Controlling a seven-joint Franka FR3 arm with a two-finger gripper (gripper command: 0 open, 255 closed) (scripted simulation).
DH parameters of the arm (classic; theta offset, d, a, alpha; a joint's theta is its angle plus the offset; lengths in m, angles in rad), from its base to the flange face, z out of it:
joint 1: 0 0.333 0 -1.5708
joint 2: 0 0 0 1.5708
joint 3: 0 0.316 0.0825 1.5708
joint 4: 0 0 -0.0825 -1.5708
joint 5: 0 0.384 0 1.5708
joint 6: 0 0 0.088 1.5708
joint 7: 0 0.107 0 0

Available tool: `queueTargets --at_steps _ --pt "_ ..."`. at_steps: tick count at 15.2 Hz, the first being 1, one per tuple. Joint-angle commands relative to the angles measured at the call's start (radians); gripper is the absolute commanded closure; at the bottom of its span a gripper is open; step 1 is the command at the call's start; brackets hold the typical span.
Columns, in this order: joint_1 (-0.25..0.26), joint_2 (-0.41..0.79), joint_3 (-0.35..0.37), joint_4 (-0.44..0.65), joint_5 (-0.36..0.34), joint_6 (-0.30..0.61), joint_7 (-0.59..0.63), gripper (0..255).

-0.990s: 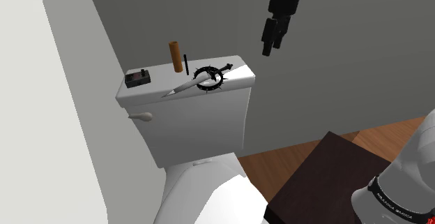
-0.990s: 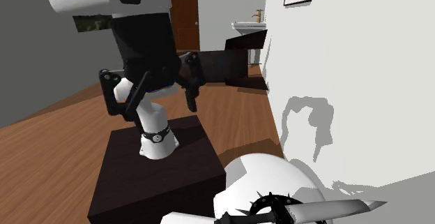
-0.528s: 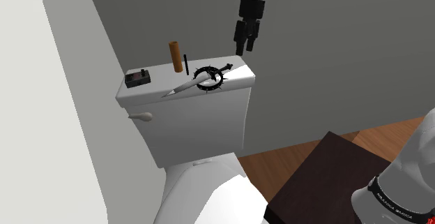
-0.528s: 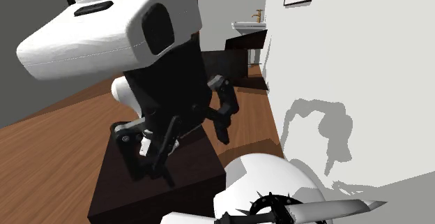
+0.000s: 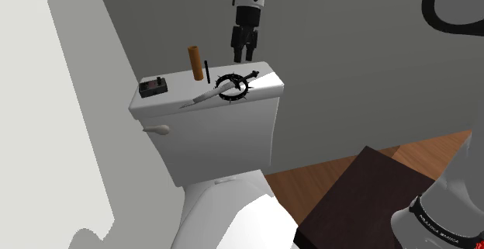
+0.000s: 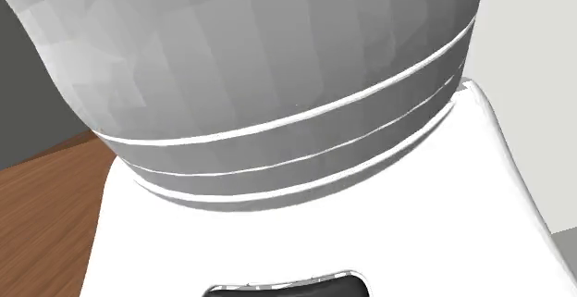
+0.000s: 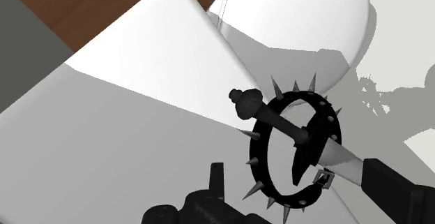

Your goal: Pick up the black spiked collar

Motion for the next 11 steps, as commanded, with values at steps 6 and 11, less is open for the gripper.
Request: queueTargets --at_steps 6,11 --pt "-0.002 0.125 0.014 0.105 0.027 -0.006 -0.019 0" --pt "0.001 0.118 0.013 0.048 0.027 0.042 -0.034 0"
